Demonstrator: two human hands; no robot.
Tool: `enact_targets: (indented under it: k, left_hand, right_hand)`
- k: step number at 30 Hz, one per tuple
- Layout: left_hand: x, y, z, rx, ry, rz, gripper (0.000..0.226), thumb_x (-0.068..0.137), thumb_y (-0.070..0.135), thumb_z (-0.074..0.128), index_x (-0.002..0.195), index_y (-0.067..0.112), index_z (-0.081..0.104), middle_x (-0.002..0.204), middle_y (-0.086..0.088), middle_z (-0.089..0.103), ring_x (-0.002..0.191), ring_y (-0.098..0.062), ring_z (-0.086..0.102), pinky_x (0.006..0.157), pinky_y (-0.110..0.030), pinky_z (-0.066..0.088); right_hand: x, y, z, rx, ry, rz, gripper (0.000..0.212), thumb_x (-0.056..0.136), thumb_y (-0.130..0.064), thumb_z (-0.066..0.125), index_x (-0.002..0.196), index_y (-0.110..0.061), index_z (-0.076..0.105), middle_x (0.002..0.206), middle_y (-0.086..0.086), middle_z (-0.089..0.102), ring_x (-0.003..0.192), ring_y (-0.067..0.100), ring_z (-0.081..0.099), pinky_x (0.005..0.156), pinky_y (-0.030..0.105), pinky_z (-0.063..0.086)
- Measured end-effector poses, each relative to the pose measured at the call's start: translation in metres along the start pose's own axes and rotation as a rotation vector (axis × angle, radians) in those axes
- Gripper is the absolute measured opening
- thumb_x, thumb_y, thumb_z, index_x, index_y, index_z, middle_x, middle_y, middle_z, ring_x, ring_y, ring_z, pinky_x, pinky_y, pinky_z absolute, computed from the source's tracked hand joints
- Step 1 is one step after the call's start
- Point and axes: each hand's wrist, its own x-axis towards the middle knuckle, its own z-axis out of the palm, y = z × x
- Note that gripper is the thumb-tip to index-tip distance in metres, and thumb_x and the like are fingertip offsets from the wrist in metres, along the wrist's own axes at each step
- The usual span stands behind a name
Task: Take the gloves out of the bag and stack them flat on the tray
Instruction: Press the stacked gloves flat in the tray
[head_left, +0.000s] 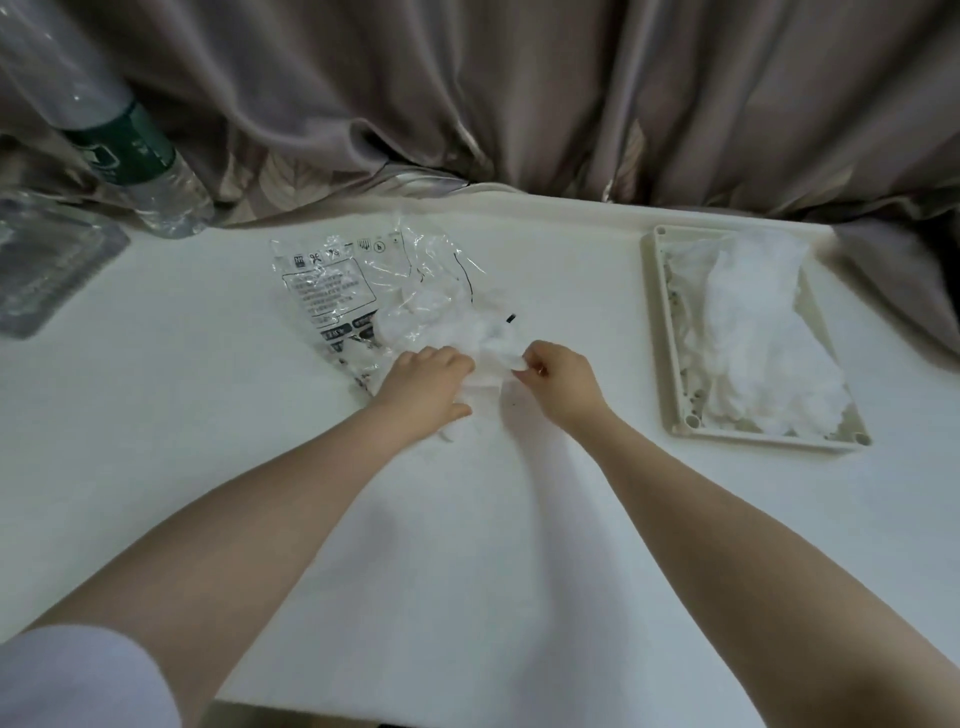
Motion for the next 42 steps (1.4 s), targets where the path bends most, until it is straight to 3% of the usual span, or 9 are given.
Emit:
enact_targets:
  k: [6,13,16,19,24,28,32,37,42]
  left_hand:
    - [0.001,0.0,0.002,0.099,0.007,-0.052,0.031,0.097,0.033,0.043,0.119,0.015,0.055,0.123,-0.004,0.052,0.118,-0.024,0.045,0.092,-0.031,0.032]
    - [0.003,0.015,-0.018,0.103,-0.026,-0.038,0.03,0.09,0.027,0.047,0.116,0.019,0.058,0.121,-0.001,0.054,0.119,-0.023,0.043,0.097,-0.032,0.029]
    - [0.009,0.051,-0.042,-0.526,0.027,-0.021,0.036,0.088,0.022,0.055,0.123,0.023,0.053,0.12,0.008,0.056,0.124,-0.016,0.041,0.1,-0.03,0.027]
    - [0.012,0.089,-0.07,-1.537,-0.309,-0.149,0.038,0.097,0.045,0.04,0.124,0.021,0.053,0.115,0.004,0.06,0.106,-0.014,0.057,0.084,-0.027,0.042]
    - [0.029,0.125,-0.079,-1.636,-0.794,-0.073,0.054,0.081,0.067,0.038,0.115,0.031,0.061,0.103,0.006,0.066,0.089,-0.012,0.062,0.074,-0.03,0.051]
    - [0.04,0.145,-0.08,-1.693,-0.614,-0.074,0.025,0.094,0.024,0.05,0.114,0.013,0.06,0.105,-0.001,0.067,0.094,-0.013,0.064,0.085,-0.028,0.051]
    - [0.054,0.159,-0.091,-1.794,-0.346,-0.096,0.021,0.098,0.02,0.045,0.109,0.012,0.061,0.103,-0.002,0.067,0.091,-0.012,0.064,0.072,-0.023,0.055]
    - [0.059,0.177,-0.109,-1.744,-0.16,-0.051,0.013,0.095,0.016,0.051,0.09,0.013,0.063,0.075,0.005,0.072,0.07,-0.007,0.067,0.065,-0.019,0.052]
    - [0.059,0.203,-0.12,-1.593,-0.199,-0.038,0.012,0.093,0.02,0.055,0.084,0.016,0.062,0.054,0.01,0.063,0.038,-0.002,0.047,0.04,-0.016,0.03]
  right_hand:
    - [-0.01,-0.025,-0.049,0.926,0.101,0.14,0.034,0.09,-0.001,0.041,0.063,-0.014,0.058,0.067,-0.006,0.059,0.07,0.009,0.055,0.075,0.025,0.042]
    - [-0.02,-0.027,-0.095,1.67,0.061,0.183,0.049,0.093,-0.009,0.039,0.047,-0.014,0.051,0.058,0.002,0.051,0.062,0.02,0.052,0.06,0.028,0.056]
    - [-0.029,-0.024,-0.107,1.716,0.006,0.221,0.031,0.083,-0.01,0.048,0.053,-0.012,0.055,0.073,0.005,0.055,0.072,0.022,0.055,0.072,0.031,0.055]
    - [-0.042,-0.016,-0.124,1.676,-0.024,0.223,0.045,0.091,-0.014,0.038,0.051,-0.011,0.06,0.062,0.004,0.063,0.061,0.019,0.063,0.07,0.029,0.052]
    - [-0.062,0.003,-0.158,1.646,-0.065,0.253,0.014,0.076,-0.015,0.045,0.063,-0.01,0.047,0.064,0.01,0.062,0.064,0.026,0.068,0.063,0.033,0.055]
    - [-0.066,0.021,-0.175,1.64,-0.013,0.28,0.013,0.068,-0.012,0.045,0.056,-0.01,0.049,0.057,0.008,0.059,0.061,0.025,0.068,0.055,0.03,0.056]
    - [-0.069,0.043,-0.193,1.545,-0.032,0.233,0.025,0.066,-0.012,0.041,0.043,-0.012,0.05,0.052,0.004,0.055,0.053,0.019,0.058,0.06,0.027,0.047]
    - [-0.074,0.078,-0.204,0.915,-0.308,0.358,0.014,0.067,-0.006,0.037,0.06,-0.007,0.048,0.066,0.012,0.056,0.054,0.021,0.049,0.049,0.024,0.042]
    - [-0.073,0.093,-0.208,0.185,-0.372,0.362,0.035,0.08,-0.016,0.049,0.111,-0.008,0.062,0.122,0.012,0.059,0.113,0.028,0.054,0.102,0.038,0.039]
